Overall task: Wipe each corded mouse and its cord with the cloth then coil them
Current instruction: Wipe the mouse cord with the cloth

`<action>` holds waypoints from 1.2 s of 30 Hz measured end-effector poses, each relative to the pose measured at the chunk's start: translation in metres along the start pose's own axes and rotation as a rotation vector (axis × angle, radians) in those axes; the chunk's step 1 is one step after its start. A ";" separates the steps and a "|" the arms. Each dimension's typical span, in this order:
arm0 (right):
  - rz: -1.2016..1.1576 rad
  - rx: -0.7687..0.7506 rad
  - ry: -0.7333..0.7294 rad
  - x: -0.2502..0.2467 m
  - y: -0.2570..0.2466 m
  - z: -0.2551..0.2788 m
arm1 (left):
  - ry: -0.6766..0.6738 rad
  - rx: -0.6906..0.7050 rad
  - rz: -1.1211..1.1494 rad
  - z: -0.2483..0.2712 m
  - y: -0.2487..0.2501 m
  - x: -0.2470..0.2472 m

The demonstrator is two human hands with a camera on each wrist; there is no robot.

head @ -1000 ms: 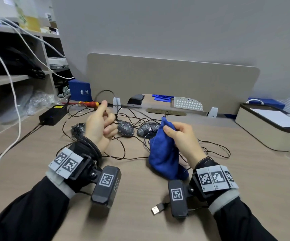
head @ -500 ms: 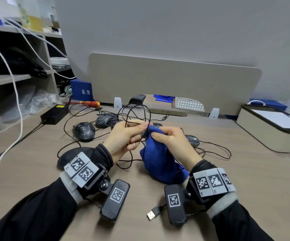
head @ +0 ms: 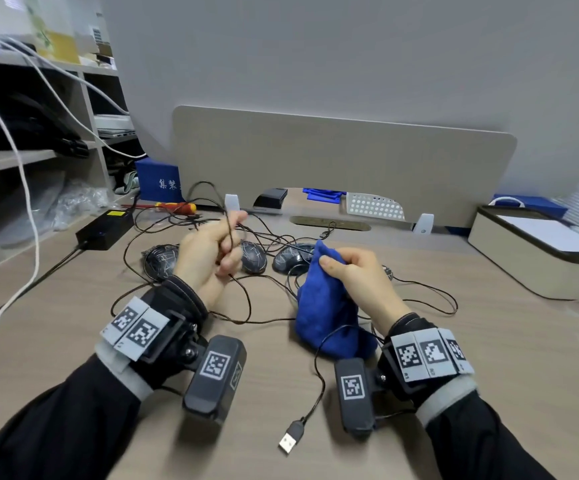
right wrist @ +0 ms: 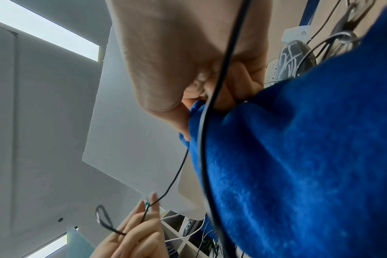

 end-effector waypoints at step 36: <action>0.108 -0.200 -0.118 0.012 -0.012 0.008 | -0.156 0.044 0.050 0.016 0.005 0.021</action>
Point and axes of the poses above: each hand's wrist, its own z-axis away from the middle knuckle, its own x-axis out of the palm, y = z × x, the point moved 9 cm from there along -z, towards the middle knuckle, and after that the axes turned 15 degrees about y, right-handed, at the moved point
